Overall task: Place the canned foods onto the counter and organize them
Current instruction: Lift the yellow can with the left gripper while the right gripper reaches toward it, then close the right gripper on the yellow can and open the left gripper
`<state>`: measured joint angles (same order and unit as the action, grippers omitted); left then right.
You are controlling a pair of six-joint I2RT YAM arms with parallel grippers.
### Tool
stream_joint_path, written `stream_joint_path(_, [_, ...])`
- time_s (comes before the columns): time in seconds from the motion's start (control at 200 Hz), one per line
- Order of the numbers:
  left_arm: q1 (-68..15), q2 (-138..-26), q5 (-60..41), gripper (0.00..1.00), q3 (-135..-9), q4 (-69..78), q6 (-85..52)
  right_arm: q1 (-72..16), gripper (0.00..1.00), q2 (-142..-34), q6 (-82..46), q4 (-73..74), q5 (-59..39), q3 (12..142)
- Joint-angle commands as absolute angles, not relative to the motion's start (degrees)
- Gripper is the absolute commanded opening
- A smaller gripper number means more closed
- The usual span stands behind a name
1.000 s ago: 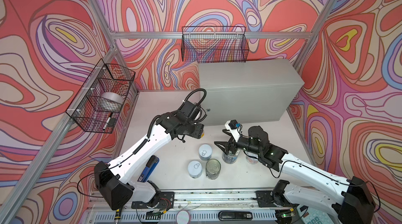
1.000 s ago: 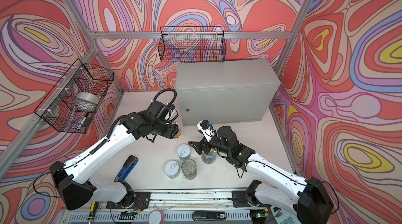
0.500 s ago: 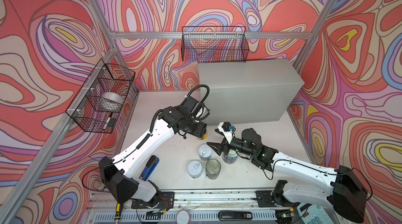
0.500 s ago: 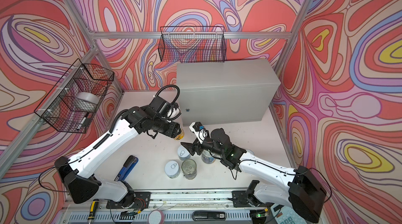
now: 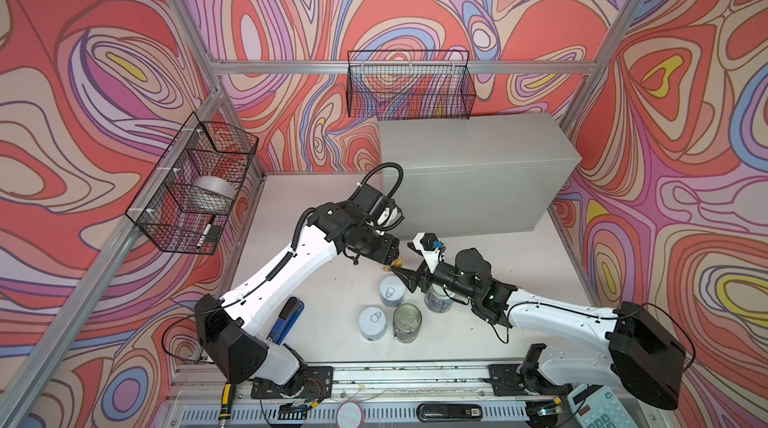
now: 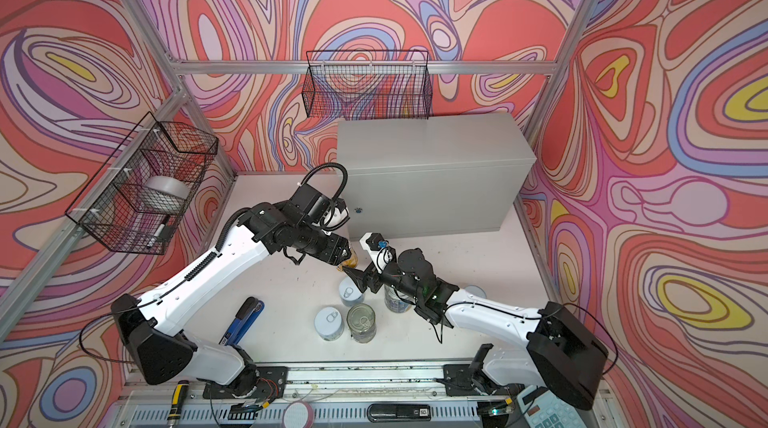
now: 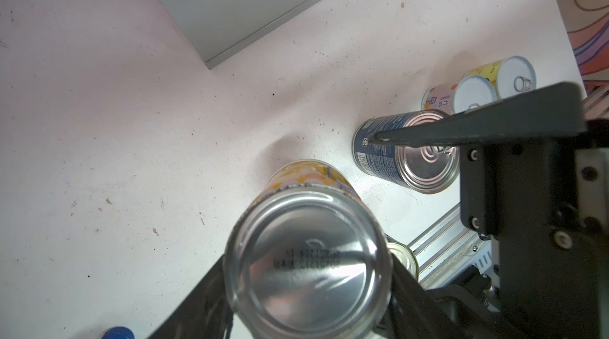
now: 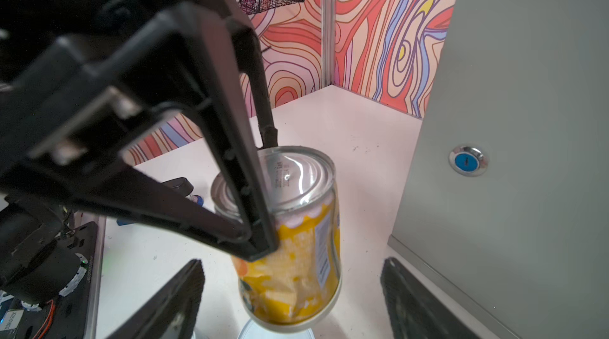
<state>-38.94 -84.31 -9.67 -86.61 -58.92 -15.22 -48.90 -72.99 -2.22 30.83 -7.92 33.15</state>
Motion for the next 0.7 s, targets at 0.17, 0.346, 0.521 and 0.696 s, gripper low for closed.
stream_joint_path(0.17, [-38.58, -84.09, -13.07, 0.47, -88.5, -56.35, -15.83, -49.98, 0.87, -76.31, -2.11, 34.73, -7.17, 35.07])
stream_joint_path(0.346, [-38.58, -84.28, -13.66, 0.47, -88.58, -56.31, -15.07, -50.16, 0.87, -77.37, -2.05, 37.4, -7.67, 35.24])
stream_joint_path(0.521, [-38.58, -84.38, -14.12, 0.47, -88.77, -56.59, -14.61, -50.54, 0.86, -78.74, -1.96, 38.58, -7.92, 35.76])
stream_joint_path(0.696, [-37.82, -84.85, -16.26, 0.46, -89.33, -57.02, -13.89, -50.89, 0.8, -79.69, -1.77, 39.19, -7.7, 36.16])
